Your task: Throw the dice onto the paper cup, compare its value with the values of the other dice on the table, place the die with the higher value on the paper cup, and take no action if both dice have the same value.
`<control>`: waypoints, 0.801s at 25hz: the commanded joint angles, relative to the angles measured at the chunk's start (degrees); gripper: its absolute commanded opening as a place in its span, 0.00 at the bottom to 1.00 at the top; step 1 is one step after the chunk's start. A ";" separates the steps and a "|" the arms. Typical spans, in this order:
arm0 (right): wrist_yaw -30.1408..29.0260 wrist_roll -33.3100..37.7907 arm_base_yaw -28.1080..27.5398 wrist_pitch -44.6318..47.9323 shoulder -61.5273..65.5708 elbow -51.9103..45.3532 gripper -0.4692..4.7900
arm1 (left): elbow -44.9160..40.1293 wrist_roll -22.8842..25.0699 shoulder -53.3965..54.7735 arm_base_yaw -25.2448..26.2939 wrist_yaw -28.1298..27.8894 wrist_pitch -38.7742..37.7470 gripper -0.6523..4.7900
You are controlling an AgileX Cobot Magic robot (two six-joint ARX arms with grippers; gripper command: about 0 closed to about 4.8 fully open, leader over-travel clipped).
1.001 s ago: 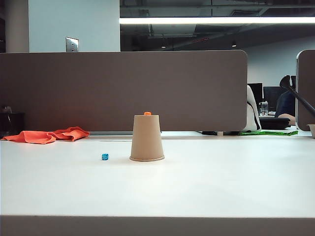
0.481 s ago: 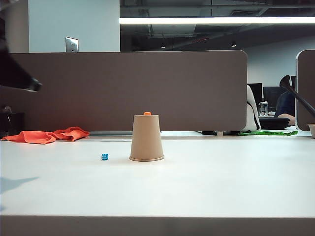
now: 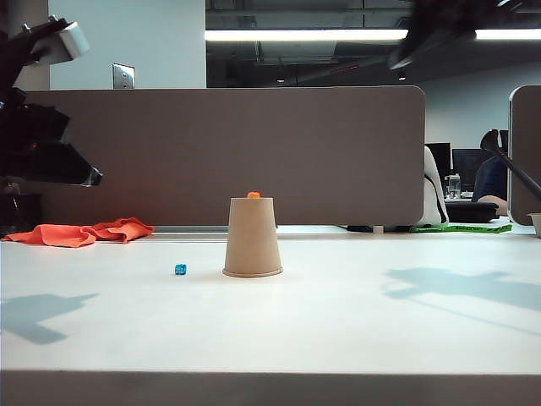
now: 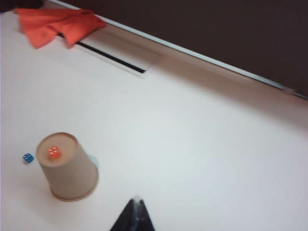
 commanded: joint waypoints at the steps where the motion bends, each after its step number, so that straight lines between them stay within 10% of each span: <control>1: 0.11 0.15 2.34 6.73 5.62 0.55 0.08 | 0.24 0.22 1.44 0.02 0.07 3.41 0.11; 20: 1.81 3.28 4.74 -2.93 28.70 27.02 0.08 | 0.39 3.21 12.90 0.00 3.28 12.00 0.11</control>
